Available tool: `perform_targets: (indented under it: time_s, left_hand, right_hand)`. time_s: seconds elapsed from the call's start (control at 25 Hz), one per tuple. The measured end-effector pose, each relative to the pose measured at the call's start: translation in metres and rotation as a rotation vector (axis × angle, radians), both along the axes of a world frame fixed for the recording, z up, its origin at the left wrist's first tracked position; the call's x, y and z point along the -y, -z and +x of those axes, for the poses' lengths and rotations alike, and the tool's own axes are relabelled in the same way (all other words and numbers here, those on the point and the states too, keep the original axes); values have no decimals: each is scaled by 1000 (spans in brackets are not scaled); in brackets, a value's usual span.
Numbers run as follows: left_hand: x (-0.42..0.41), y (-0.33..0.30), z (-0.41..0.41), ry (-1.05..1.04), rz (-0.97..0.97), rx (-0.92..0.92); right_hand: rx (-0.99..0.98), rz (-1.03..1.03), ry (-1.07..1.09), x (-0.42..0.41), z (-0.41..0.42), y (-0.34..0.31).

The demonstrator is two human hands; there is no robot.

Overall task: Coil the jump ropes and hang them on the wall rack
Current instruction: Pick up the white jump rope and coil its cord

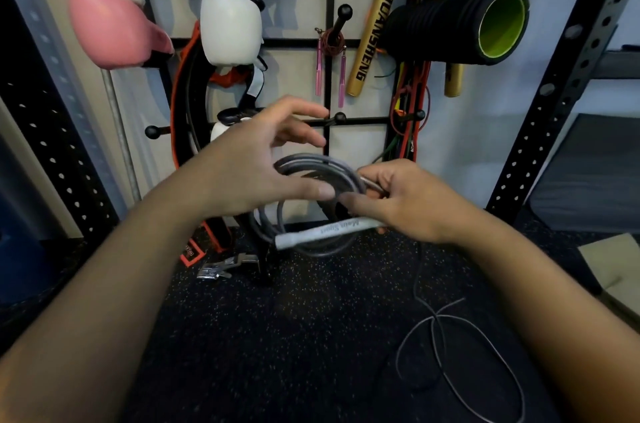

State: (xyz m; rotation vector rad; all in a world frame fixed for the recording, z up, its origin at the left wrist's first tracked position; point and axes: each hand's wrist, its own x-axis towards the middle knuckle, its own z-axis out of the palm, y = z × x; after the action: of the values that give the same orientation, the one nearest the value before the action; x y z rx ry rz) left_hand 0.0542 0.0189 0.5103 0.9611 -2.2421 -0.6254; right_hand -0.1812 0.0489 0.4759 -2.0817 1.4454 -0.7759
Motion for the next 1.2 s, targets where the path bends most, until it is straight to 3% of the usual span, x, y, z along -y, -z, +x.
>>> perform_targets:
  time_s: [0.12, 0.24, 0.4, 0.56, 0.64, 0.76, 0.84, 0.92, 1.04, 1.2]
  left_hand:
    - [-19, -4, -26, -51, -44, 380]
    - [-20, 12, -41, -92, 92, 433]
    - [-11, 22, -40, -32, 291, 278]
    - [-5, 30, -28, 31, 373, 135]
    - [-1, 33, -19, 47, 509, -99]
    - [1, 44, -27, 54, 672, -613]
    - [-5, 53, -46, -14, 733, -911]
    - [-12, 61, -63, -146, 760, -1080]
    - [-16, 69, -73, -284, 695, -1109]
    - [-14, 65, -64, -238, 691, -888]
  right_hand:
    - [-31, -2, -16, 0, 3, 2]
    - [80, 60, -10, -3, 2, 4]
    - [168, 127, -16, -3, -1, 6]
    - [297, 190, -69, -5, -6, 2]
    - [429, 187, 5, -4, -10, -1]
    - [443, 100, 144, -4, -13, 4]
    - [468, 94, 122, -8, 0, 14]
    - [621, 94, 102, -13, 18, 24]
    - [797, 57, 122, -14, 28, 33]
    - [703, 83, 65, -10, 13, 31]
